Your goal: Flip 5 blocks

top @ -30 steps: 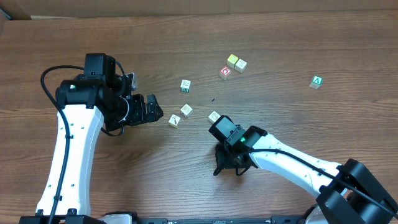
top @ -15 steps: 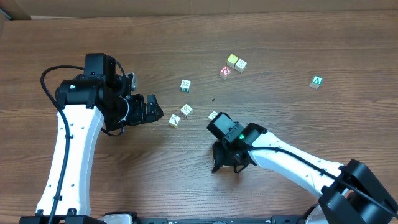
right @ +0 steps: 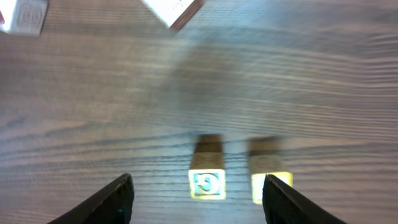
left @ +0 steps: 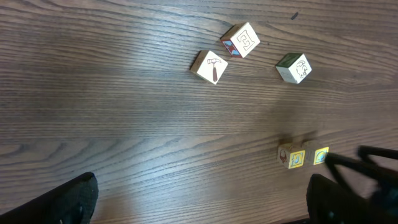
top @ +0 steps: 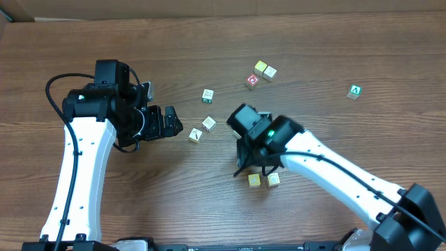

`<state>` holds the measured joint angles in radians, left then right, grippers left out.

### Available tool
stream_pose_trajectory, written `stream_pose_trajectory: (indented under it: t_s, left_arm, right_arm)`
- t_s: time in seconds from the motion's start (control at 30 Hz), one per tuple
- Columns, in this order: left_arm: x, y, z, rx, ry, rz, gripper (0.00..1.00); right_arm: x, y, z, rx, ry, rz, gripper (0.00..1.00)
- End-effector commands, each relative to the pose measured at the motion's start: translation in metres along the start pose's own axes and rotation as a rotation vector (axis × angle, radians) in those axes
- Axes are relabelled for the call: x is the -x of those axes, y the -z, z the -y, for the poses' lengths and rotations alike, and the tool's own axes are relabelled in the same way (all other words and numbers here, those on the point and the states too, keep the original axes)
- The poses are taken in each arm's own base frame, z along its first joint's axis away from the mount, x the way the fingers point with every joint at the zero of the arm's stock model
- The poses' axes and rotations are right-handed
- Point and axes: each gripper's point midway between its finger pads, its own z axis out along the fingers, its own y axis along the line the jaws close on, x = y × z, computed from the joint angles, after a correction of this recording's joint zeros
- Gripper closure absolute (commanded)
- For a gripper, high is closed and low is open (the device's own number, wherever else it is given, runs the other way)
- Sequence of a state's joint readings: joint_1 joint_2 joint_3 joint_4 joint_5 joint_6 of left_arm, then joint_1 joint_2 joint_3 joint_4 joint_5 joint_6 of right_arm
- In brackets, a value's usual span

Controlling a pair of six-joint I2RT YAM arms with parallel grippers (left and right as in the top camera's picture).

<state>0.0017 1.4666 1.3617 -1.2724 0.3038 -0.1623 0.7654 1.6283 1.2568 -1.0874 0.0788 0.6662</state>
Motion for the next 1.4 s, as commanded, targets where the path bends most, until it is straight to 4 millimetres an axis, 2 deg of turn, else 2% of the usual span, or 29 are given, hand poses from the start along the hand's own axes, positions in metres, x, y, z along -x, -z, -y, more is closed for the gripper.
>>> stream_pose_trajectory:
  t_s: [0.0, 0.07, 0.1, 0.2, 0.27, 0.33, 0.4, 0.47, 0.5, 0.53, 0.57, 0.6, 0.7, 0.8, 0.83, 0.93, 1.0, 1.1, 1.17, 1.27, 1.37]
  left_arm:
    - [-0.004, -0.007, -0.003, -0.003, 0.01, -0.025, 0.0]
    - [-0.008, -0.013, -0.005, -0.001, 0.014, -0.038, 0.01]
    - [-0.011, -0.017, -0.006, -0.004, 0.017, -0.049, 0.05]
    - [-0.022, -0.033, -0.005, -0.028, 0.017, -0.086, 0.21]
    - [-0.031, -0.046, -0.001, -0.052, 0.004, -0.114, 0.37]
    - [-0.04, -0.06, 0.004, -0.072, -0.019, -0.136, 0.44]
    - [-0.049, -0.074, 0.01, -0.08, -0.056, -0.151, 0.44]
    - [-0.054, -0.086, 0.017, -0.085, -0.098, -0.157, 0.56]
    - [-0.056, -0.09, 0.021, -0.088, -0.121, -0.156, 0.58]
    - [-0.058, -0.095, 0.026, -0.094, -0.146, -0.152, 0.57]
    - [-0.058, -0.098, 0.031, -0.098, -0.167, -0.145, 0.49]
    - [-0.058, -0.101, 0.035, -0.101, -0.185, -0.137, 0.45]
    - [-0.054, -0.107, 0.048, -0.109, -0.234, -0.105, 0.41]
    - [-0.046, -0.11, 0.051, -0.081, -0.196, -0.066, 0.32]
    - [-0.042, -0.112, 0.057, -0.091, -0.184, -0.05, 0.32]
    - [-0.041, -0.119, 0.063, -0.096, -0.13, -0.049, 0.32]
    - [-0.042, -0.125, 0.066, -0.093, -0.083, -0.061, 0.33]
    - [-0.046, -0.134, 0.069, -0.086, -0.031, -0.091, 0.41]
    - [-0.051, -0.141, 0.074, -0.096, -0.046, -0.115, 0.48]
    - [-0.057, -0.153, 0.082, -0.097, -0.076, -0.138, 0.52]
    - [-0.067, -0.167, 0.086, -0.083, -0.054, -0.184, 0.65]
  right_arm:
    - [0.033, 0.024, 0.014, -0.017, -0.084, 0.067, 0.34]
    - [0.042, 0.031, 0.027, -0.029, -0.13, 0.066, 0.37]
    - [0.046, 0.034, 0.036, -0.038, -0.157, 0.062, 0.41]
    - [0.053, 0.035, 0.064, -0.063, -0.234, 0.038, 0.54]
    - [0.057, 0.034, 0.077, -0.051, -0.25, 0.015, 0.63]
    - [0.06, 0.034, 0.085, -0.017, -0.253, -0.008, 0.65]
    - [0.062, 0.034, 0.092, 0.005, -0.228, -0.022, 0.65]
    - [0.063, 0.032, 0.098, 0.001, -0.23, -0.026, 0.65]
    - [0.063, 0.032, 0.1, -0.001, -0.223, -0.027, 0.65]
    - [0.062, 0.031, 0.101, -0.003, -0.207, -0.031, 0.63]
    - [0.061, 0.03, 0.101, -0.004, -0.193, -0.035, 0.62]
    - [0.06, 0.029, 0.102, -0.006, -0.182, -0.039, 0.61]
    - [0.053, 0.022, 0.102, -0.008, -0.178, -0.063, 0.6]
    - [0.045, 0.01, 0.097, 0.028, -0.152, -0.092, 0.59]
    - [0.04, -0.002, 0.097, 0.039, -0.147, -0.102, 0.58]
    - [0.032, -0.018, 0.097, 0.051, -0.123, -0.113, 0.56]
    - [0.026, -0.025, 0.099, 0.046, -0.122, -0.125, 0.56]
    - [0.017, -0.027, 0.1, 0.046, -0.096, -0.156, 0.56]
    - [0.015, -0.026, 0.101, 0.041, -0.097, -0.167, 0.56]
    - [0.014, -0.026, 0.102, 0.04, -0.1, -0.169, 0.57]
    - [0.014, -0.026, 0.102, 0.038, -0.119, -0.171, 0.58]
